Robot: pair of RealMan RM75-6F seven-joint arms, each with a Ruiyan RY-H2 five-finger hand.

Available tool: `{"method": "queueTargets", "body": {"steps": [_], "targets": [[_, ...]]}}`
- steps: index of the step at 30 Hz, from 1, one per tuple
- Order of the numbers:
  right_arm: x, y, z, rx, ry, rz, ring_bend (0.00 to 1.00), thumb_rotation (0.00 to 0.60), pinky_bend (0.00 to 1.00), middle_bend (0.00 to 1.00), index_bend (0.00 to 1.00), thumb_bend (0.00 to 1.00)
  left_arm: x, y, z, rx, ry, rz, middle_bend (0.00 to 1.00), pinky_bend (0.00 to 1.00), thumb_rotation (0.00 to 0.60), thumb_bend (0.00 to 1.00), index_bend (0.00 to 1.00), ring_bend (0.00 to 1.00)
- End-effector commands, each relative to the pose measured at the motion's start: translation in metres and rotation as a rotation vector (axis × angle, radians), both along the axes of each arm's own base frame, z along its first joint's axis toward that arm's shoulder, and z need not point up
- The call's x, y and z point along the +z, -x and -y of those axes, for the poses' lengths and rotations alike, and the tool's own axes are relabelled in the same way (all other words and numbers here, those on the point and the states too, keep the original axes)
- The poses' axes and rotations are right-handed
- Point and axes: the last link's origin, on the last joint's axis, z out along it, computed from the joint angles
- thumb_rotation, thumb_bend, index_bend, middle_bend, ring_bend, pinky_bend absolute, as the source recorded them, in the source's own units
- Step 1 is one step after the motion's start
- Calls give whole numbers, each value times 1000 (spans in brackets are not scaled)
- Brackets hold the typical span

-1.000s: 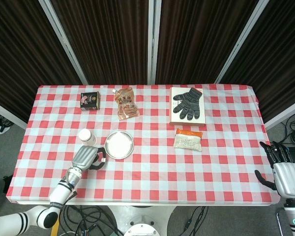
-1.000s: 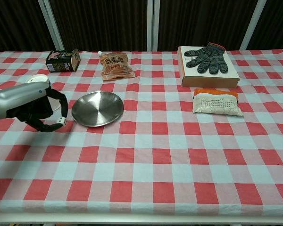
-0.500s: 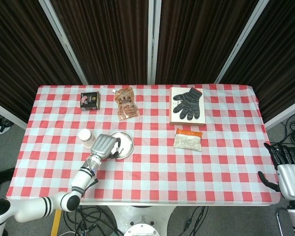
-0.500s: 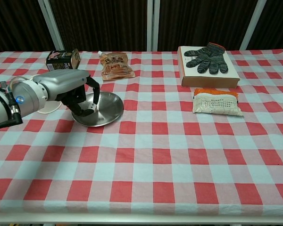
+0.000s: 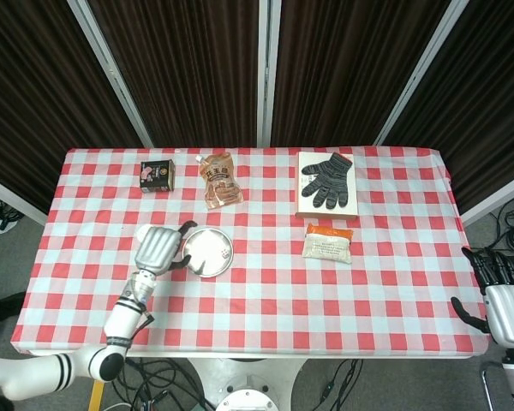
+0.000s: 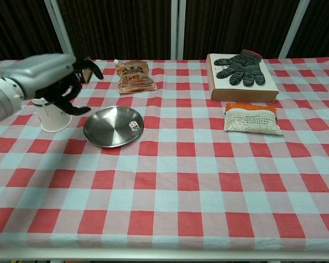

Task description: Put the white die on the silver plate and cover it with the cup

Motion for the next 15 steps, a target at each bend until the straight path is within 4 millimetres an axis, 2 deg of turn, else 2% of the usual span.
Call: {"method": "queueTargets", "body": {"steps": [1, 4, 6, 9, 11, 15], "targets": [[-1, 0, 1, 3, -5, 1, 0, 600, 67, 156, 79, 221, 48, 36, 19, 55, -117, 167, 722, 839, 600, 256, 331, 729], [-2, -1, 3, 7, -9, 1, 0, 600, 68, 157, 79, 221, 64, 55, 24, 93, -171, 264, 659, 798, 600, 246, 366, 630], [-2, -1, 4, 8, -10, 2, 0, 600, 69, 156, 79, 221, 68, 65, 23, 134, -176, 319, 575, 708, 600, 225, 374, 523], [-3, -2, 5, 14, -12, 1, 0, 600, 69, 157, 79, 221, 61, 82, 21, 223, -94, 357, 326, 415, 600, 161, 304, 252], [-2, -2, 5, 15, -12, -1, 0, 600, 69, 156, 79, 222, 54, 90, 16, 262, -50, 376, 191, 259, 600, 118, 251, 117], [1, -3, 5, 16, -1, -7, 0, 600, 69, 157, 79, 221, 36, 100, 3, 309, -2, 396, 162, 208, 600, 92, 233, 87]]}}
